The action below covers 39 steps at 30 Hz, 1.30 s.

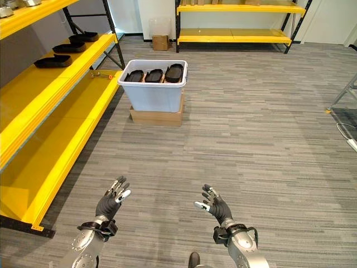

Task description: Move parts from the plastic box to the shelf.

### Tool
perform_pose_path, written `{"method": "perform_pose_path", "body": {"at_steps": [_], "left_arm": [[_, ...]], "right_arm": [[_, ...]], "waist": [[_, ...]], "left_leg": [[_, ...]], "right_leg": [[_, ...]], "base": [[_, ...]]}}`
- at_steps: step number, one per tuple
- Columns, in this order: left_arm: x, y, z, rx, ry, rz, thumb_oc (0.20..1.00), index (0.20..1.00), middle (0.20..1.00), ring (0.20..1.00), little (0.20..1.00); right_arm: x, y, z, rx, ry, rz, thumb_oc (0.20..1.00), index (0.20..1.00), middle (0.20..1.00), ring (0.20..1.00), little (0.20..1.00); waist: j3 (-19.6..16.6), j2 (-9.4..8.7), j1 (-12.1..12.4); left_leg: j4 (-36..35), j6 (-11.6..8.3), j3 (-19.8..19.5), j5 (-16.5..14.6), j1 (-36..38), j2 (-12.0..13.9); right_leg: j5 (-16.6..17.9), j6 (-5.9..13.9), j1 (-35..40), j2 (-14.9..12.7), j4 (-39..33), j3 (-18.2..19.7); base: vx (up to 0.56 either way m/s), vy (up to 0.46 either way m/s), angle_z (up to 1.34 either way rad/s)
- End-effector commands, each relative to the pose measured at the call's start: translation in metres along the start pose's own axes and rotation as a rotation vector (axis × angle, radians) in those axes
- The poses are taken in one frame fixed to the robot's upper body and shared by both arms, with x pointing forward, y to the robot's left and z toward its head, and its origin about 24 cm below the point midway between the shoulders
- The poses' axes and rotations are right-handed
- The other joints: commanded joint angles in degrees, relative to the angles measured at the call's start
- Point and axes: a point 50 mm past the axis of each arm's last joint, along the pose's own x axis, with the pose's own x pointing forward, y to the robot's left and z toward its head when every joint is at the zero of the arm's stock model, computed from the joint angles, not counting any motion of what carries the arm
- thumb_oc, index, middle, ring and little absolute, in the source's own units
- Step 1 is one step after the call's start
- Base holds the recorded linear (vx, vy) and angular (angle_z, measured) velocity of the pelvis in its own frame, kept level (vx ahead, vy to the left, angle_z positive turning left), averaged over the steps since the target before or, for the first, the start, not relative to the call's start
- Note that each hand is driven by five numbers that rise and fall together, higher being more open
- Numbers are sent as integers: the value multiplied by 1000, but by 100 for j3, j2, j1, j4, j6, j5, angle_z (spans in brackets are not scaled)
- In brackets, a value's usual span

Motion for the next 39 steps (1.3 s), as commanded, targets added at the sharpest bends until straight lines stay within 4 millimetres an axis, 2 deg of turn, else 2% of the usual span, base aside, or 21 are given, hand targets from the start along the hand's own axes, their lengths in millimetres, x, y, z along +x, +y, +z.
{"method": "perform_pose_path", "body": {"at_steps": [1,39], "left_arm": [[2,5,20,60,-94,-28,1000,1000,1000,1000,1000],[2,7,17,83,-78,-16,1000,1000,1000,1000,1000]], "right_arm": [[8,12,18,11,-96,60,1000,1000,1000,1000,1000],[11,13,15,24,-77,65,1000,1000,1000,1000,1000]], "waist": [[-207,-299,-51],[-208,-329,-31]], "left_leg": [[-93,-398,45,259,-230,478],[-24,-357,55,155,-188,429]], "right_leg": [[-276,675,374,-626,56,139],[-292,687,433,-663,56,171]], "base": [[0,0,0],[0,2,0]]}}
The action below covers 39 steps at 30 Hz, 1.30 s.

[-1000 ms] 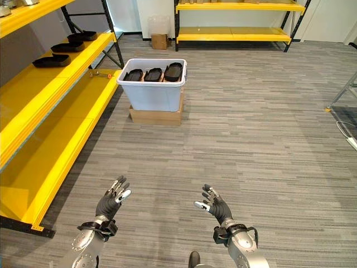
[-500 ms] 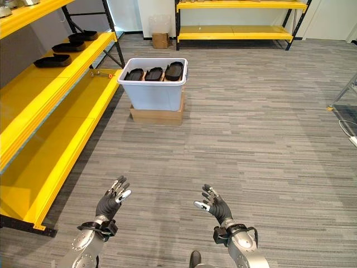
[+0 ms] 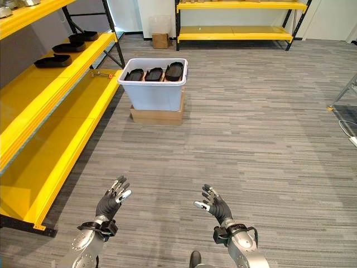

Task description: Move parts from the plastic box to the shelf.

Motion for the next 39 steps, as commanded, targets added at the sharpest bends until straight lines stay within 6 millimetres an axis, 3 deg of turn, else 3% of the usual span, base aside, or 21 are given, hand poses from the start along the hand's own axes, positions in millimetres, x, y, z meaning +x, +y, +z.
{"method": "perform_pose_path", "body": {"at_steps": [1,5,9,12,15,17,19,20,21,22,24,26,29,31,33,34,35,36,39], "left_arm": [[3,7,17,66,-77,-13,1000,1000,1000,1000,1000],[6,5,20,66,-89,-23,1000,1000,1000,1000,1000],[10,2,27,80,-108,-43,1000,1000,1000,1000,1000],[13,-1,31,108,-118,-63,1000,1000,1000,1000,1000],[13,-2,31,136,-110,-73,1000,1000,1000,1000,1000],[15,-3,33,149,-118,-76,1000,1000,1000,1000,1000],[16,-3,33,169,-115,-77,1000,1000,1000,1000,1000],[16,-2,29,172,-100,-76,1000,1000,1000,1000,1000],[16,-2,29,184,-98,-77,1000,1000,1000,1000,1000],[15,-1,29,186,-98,-76,1000,1000,1000,1000,1000],[15,1,29,196,-93,-73,1000,1000,1000,1000,1000],[17,0,30,199,-98,-75,1000,1000,1000,1000,1000],[18,-4,25,191,-85,-94,1000,1000,1000,1000,1000],[18,-9,25,188,-92,-112,1000,1000,1000,1000,1000],[18,-9,26,187,-99,-109,1000,1000,1000,1000,1000],[18,-9,26,187,-99,-109,1000,1000,1000,1000,1000],[18,-9,25,188,-98,-108,1000,1000,1000,1000,1000],[18,-9,25,188,-98,-108,1000,1000,1000,1000,1000],[18,-8,28,169,-110,-93,1000,1000,1000,1000,1000]], "right_arm": [[11,13,14,24,-74,63,1000,1000,1000,1000,1000],[14,15,17,0,-79,63,1000,1000,1000,1000,1000],[19,17,25,-36,-102,79,1000,1000,1000,1000,1000],[19,21,23,10,-101,92,1000,1000,1000,1000,1000],[16,23,16,53,-80,93,1000,1000,1000,1000,1000],[15,24,15,56,-82,95,1000,1000,1000,1000,1000],[15,23,17,46,-90,93,1000,1000,1000,1000,1000],[15,22,16,54,-89,92,1000,1000,1000,1000,1000],[15,21,15,70,-85,93,1000,1000,1000,1000,1000],[15,21,15,80,-83,93,1000,1000,1000,1000,1000],[15,19,14,77,-79,83,1000,1000,1000,1000,1000],[18,21,18,70,-91,82,1000,1000,1000,1000,1000],[13,21,15,86,-84,90,1000,1000,1000,1000,1000],[11,16,17,94,-93,74,1000,1000,1000,1000,1000],[10,10,20,83,-106,61,1000,1000,1000,1000,1000],[9,10,20,83,-106,61,1000,1000,1000,1000,1000],[10,7,22,81,-112,48,1000,1000,1000,1000,1000],[10,7,22,81,-112,48,1000,1000,1000,1000,1000],[9,2,25,75,-125,30,1000,1000,1000,1000,1000]], "waist": [[-242,-384,-23],[-219,-408,2],[-161,-348,18],[-68,-282,-36],[76,-266,-139],[250,-219,-188],[372,-103,-275],[377,-96,-351],[364,-119,-410],[317,-177,-392],[285,-239,-420],[243,-307,-488],[27,-393,-585],[-131,-343,-604],[-273,-263,-599],[-273,-259,-602],[-270,-248,-590],[-268,-245,-592],[-138,-359,-492]], "left_leg": [[50,-345,41,128,-228,420],[234,-278,-27,7,-331,343],[428,-110,-131,-123,-475,169],[482,89,-302,-193,-522,-58],[441,330,-401,-218,-375,-373],[440,429,-454,-229,-276,-470],[438,478,-478,-251,-235,-436],[398,475,-494,-282,-145,-456],[327,471,-488,-306,-57,-498],[231,468,-461,-321,-2,-584],[58,401,-532,-377,219,-617],[-34,295,-543,-454,426,-589],[153,166,-627,-754,697,-436],[393,79,-674,-812,715,-313],[1020,-188,-650,-484,630,-100],[1031,-191,-652,-493,625,-96],[1403,-318,-639,-223,500,-58],[1423,-322,-643,-234,491,-54],[3372,-702,-677,735,-373,13]], "right_leg": [[-292,710,429,-684,50,170],[-263,741,435,-758,66,167],[-339,821,203,-978,603,191],[-297,945,-207,-1232,1470,272],[583,954,-865,-1521,2764,694],[1076,917,-1303,-1547,3456,862],[615,812,-1729,-1185,3871,787],[230,751,-1883,-822,3823,755],[28,716,-2061,-452,3396,661],[81,730,-2096,-378,2825,484],[315,758,-1946,-343,1460,35],[518,850,-2046,-245,703,-150],[512,688,-1651,-55,579,213],[494,607,-1489,47,565,139],[296,450,-1242,259,626,115],[294,448,-1241,262,626,111],[226,377,-1107,323,587,130],[228,375,-1103,326,582,126],[-20,137,-649,379,483,204]], "base": [[-7,45,-1],[-8,71,-1],[-20,162,5],[-2,257,9],[16,285,25],[-13,250,40],[30,170,29],[153,75,-2],[201,18,-8],[234,-10,-22],[272,-66,-26],[324,-97,9],[414,-137,24],[512,-187,43],[490,-196,50],[245,-97,36],[95,-43,20],[196,-98,3],[244,-156,-9]]}}
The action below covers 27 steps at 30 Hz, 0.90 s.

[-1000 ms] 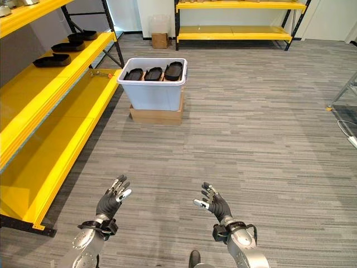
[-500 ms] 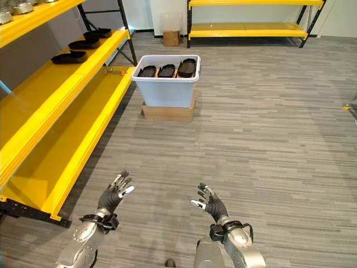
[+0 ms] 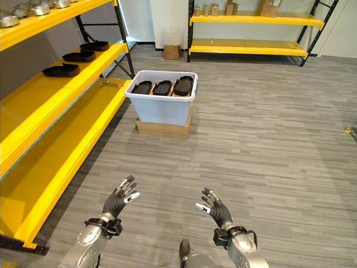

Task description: Move parts from the plastic box to the shelf.

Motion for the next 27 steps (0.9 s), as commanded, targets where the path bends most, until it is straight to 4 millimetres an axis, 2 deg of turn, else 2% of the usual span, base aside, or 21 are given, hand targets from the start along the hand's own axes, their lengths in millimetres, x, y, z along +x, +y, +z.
{"method": "perform_pose_path", "body": {"at_steps": [1,2,3,4,5,6,7,8,9,10,11,12,14,15,17,21,23,24,25,26,27], "left_arm": [[5,4,29,10,-137,-9,1000,1000,1000,1000,1000],[5,4,29,10,-137,-9,1000,1000,1000,1000,1000],[4,5,29,8,-135,-3,1000,1000,1000,1000,1000],[3,4,27,17,-126,-16,1000,1000,1000,1000,1000],[3,4,27,17,-126,-16,1000,1000,1000,1000,1000],[2,4,28,17,-131,-11,1000,1000,1000,1000,1000],[2,4,28,17,-131,-11,1000,1000,1000,1000,1000],[1,6,27,16,-130,-4,1000,1000,1000,1000,1000],[-1,8,26,31,-126,3,1000,1000,1000,1000,1000],[-1,8,26,31,-126,3,1000,1000,1000,1000,1000],[-3,9,26,37,-129,11,1000,1000,1000,1000,1000],[-2,10,27,31,-133,15,1000,1000,1000,1000,1000],[-1,12,27,29,-134,25,1000,1000,1000,1000,1000],[-3,12,25,9,-132,31,1000,1000,1000,1000,1000],[-3,11,26,8,-133,27,1000,1000,1000,1000,1000],[-2,12,31,20,-146,27,1000,1000,1000,1000,1000],[-2,12,32,24,-150,27,1000,1000,1000,1000,1000],[0,12,35,31,-158,26,1000,1000,1000,1000,1000],[0,12,35,32,-158,26,1000,1000,1000,1000,1000],[1,12,39,42,-172,25,1000,1000,1000,1000,1000],[1,12,39,42,-172,25,1000,1000,1000,1000,1000]], "right_arm": [[1,1,23,22,-130,16,1000,1000,1000,1000,1000],[1,1,23,22,-130,16,1000,1000,1000,1000,1000],[0,-1,24,15,-131,11,1000,1000,1000,1000,1000],[-2,-2,21,17,-120,-3,1000,1000,1000,1000,1000],[-2,-2,21,18,-120,-3,1000,1000,1000,1000,1000],[-1,-3,21,24,-124,-11,1000,1000,1000,1000,1000],[-1,-3,21,24,-125,-11,1000,1000,1000,1000,1000],[-1,-2,22,27,-133,-10,1000,1000,1000,1000,1000],[0,-1,19,9,-120,-5,1000,1000,1000,1000,1000],[0,-1,19,9,-120,-5,1000,1000,1000,1000,1000],[3,1,17,-19,-108,4,1000,1000,1000,1000,1000],[4,3,19,-24,-113,9,1000,1000,1000,1000,1000],[7,4,20,-35,-113,21,1000,1000,1000,1000,1000],[5,7,19,-28,-107,35,1000,1000,1000,1000,1000],[5,10,13,-14,-90,45,1000,1000,1000,1000,1000],[6,19,12,14,-91,71,1000,1000,1000,1000,1000],[6,20,12,11,-92,79,1000,1000,1000,1000,1000],[7,24,11,17,-90,88,1000,1000,1000,1000,1000],[7,24,11,17,-90,88,1000,1000,1000,1000,1000],[8,26,12,19,-96,91,1000,1000,1000,1000,1000],[8,26,12,19,-96,91,1000,1000,1000,1000,1000]], "waist": [[380,-370,90],[384,-357,87],[475,-438,141],[547,-506,255],[544,-507,254],[614,-562,338],[597,-580,330],[604,-578,367],[581,-571,469],[582,-573,468],[566,-475,594],[548,-449,626],[540,-409,683],[449,-374,673],[308,-356,689],[128,-467,731],[91,-497,732],[74,-531,722],[67,-535,730],[109,-531,705],[108,-532,706]], "left_leg": [[1634,-334,40,2136,-700,-175],[1670,-336,33,2118,-717,-162],[2056,-244,132,2117,-901,-93],[1897,12,318,1717,-1412,-182],[1896,12,317,1719,-1415,-183],[1262,190,416,1352,-1894,-215],[1232,194,418,1379,-1903,-234],[592,274,451,1230,-1995,-203],[-1014,297,346,1442,-2013,-235],[-1024,297,347,1447,-2007,-238],[-2441,204,33,2000,-2015,-159],[-2653,141,-24,2098,-2046,-121],[-2791,64,-3,2297,-1997,-94],[-2825,118,63,2258,-1891,-49],[-2893,111,56,2413,-1769,-60],[-2511,406,128,2030,-1612,-365],[-2436,484,136,1898,-1563,-441],[-2325,607,155,1709,-1467,-550],[-2317,609,164,1704,-1479,-551],[-2271,732,195,1528,-1326,-631],[-2270,732,197,1528,-1328,-631]], "right_leg": [[-134,362,587,-80,-352,254],[-133,360,586,-66,-352,247],[-168,303,691,-102,-333,267],[-275,272,896,-145,-369,367],[-275,272,892,-146,-369,366],[-321,366,1063,-213,-411,439],[-319,369,1044,-232,-410,435],[-372,431,1109,-246,-426,474],[-476,511,1277,-230,-463,546],[-477,511,1279,-233,-463,546],[-638,524,1512,-120,-503,664],[-689,534,1606,-109,-488,686],[-785,542,1744,-73,-463,786],[-914,598,1842,-87,-412,808],[-1043,609,1894,-162,-292,745],[-1112,847,1953,-545,322,676],[-1009,920,1877,-638,559,709],[-620,1090,1556,-758,1341,754],[-630,1092,1536,-761,1361,763],[-11,1264,1138,-850,2288,761],[-12,1264,1135,-850,2291,762]], "base": [[166,-136,1],[189,-143,-11],[221,-76,-26],[225,-77,-26],[294,-12,-13],[141,15,8],[249,49,-4],[325,101,-29],[326,101,-37],[468,132,-61],[363,97,-45],[452,131,-62],[329,138,-31],[345,172,-15],[350,195,-29],[343,254,-4],[230,212,15],[157,162,12],[285,331,13],[129,171,12],[229,311,12]]}}
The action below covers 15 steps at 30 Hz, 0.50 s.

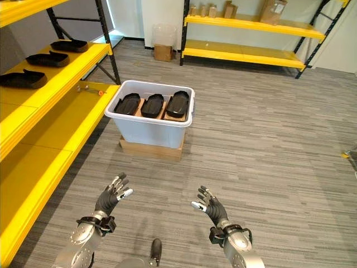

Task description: Move parts from the plastic box to the shelf.

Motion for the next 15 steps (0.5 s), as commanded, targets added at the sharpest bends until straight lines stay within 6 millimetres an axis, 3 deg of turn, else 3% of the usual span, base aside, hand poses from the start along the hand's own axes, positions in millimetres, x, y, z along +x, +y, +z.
{"method": "perform_pose_path", "body": {"at_steps": [1,3,5,7,10,12,13,15], "left_arm": [[-2,-1,23,33,-112,-32,1000,1000,1000,1000,1000],[-1,-1,24,52,-108,-42,1000,1000,1000,1000,1000],[1,-2,23,62,-99,-52,1000,1000,1000,1000,1000],[2,-5,22,60,-95,-66,1000,1000,1000,1000,1000],[3,-8,16,61,-74,-82,1000,1000,1000,1000,1000],[2,-9,17,64,-78,-86,1000,1000,1000,1000,1000],[2,-9,17,64,-78,-86,1000,1000,1000,1000,1000],[0,-7,18,71,-86,-83,1000,1000,1000,1000,1000]], "right_arm": [[6,13,15,-5,-92,53,1000,1000,1000,1000,1000],[4,13,14,0,-89,49,1000,1000,1000,1000,1000],[3,13,12,13,-87,47,1000,1000,1000,1000,1000],[1,10,12,14,-89,40,1000,1000,1000,1000,1000],[0,8,11,14,-82,34,1000,1000,1000,1000,1000],[0,9,12,9,-82,41,1000,1000,1000,1000,1000],[0,9,12,9,-82,41,1000,1000,1000,1000,1000],[2,10,11,-12,-70,49,1000,1000,1000,1000,1000]], "waist": [[-35,11,29],[50,104,-55],[121,170,-174],[188,196,-274],[217,135,-394],[198,102,-436],[200,103,-435],[233,45,-397]], "left_leg": [[192,-422,37,-419,69,372],[93,-392,-2,-510,325,421],[-10,-412,-79,-526,502,443],[-20,-460,-146,-565,613,426],[-63,-509,-273,-686,824,345],[-226,-505,-341,-706,1008,292],[-228,-505,-341,-706,1012,293],[-311,-517,-337,-844,1258,177]], "right_leg": [[2225,457,-791,-445,764,-65],[2210,393,-1122,-534,1134,-343],[1896,281,-1479,-348,976,-400],[1563,157,-1763,-144,462,-417],[1422,50,-1816,72,-619,-356],[1583,58,-1930,188,-1332,-282],[1584,58,-1926,189,-1335,-282],[2206,184,-2087,56,-2618,-688]], "base": [[177,204,-2],[239,216,-2],[222,123,37],[209,58,29],[206,-12,30],[189,-23,30],[216,-42,1],[345,-85,-9]]}}
